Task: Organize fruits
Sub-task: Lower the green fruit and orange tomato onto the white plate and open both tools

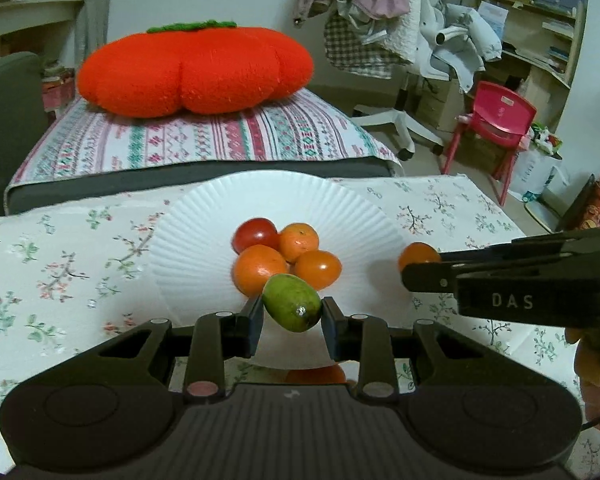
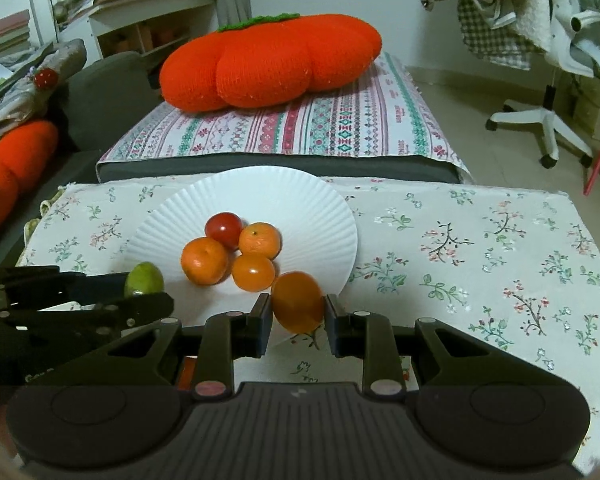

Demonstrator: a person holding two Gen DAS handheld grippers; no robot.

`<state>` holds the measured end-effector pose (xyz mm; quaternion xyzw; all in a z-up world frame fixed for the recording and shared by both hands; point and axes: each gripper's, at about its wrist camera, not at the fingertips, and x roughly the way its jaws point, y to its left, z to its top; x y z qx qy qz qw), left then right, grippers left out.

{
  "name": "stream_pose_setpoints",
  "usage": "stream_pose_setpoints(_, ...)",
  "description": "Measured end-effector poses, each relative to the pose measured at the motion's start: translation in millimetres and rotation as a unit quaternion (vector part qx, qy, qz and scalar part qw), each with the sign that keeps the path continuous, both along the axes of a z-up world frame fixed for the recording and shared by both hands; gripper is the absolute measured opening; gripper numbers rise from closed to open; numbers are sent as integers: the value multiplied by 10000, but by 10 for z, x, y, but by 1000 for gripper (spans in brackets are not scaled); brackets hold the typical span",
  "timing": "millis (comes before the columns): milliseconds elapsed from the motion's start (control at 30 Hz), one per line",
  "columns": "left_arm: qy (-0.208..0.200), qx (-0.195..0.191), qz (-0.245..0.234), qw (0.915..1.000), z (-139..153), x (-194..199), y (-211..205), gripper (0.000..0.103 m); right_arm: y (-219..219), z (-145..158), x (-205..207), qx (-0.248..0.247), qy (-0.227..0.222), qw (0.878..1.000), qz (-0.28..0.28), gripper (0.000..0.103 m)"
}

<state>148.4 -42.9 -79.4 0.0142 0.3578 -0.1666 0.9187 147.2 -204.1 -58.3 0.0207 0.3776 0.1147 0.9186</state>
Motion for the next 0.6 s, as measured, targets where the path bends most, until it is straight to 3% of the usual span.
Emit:
stream_pose_setpoints(500,165,63,53,9998,-135,73,-61,18,54,-96,31,36,-44,10000,61,26)
stream_pose_setpoints(600,134,124,39,9998,-121,64,-50,27,50,-93,28,73,-38,10000,29,28)
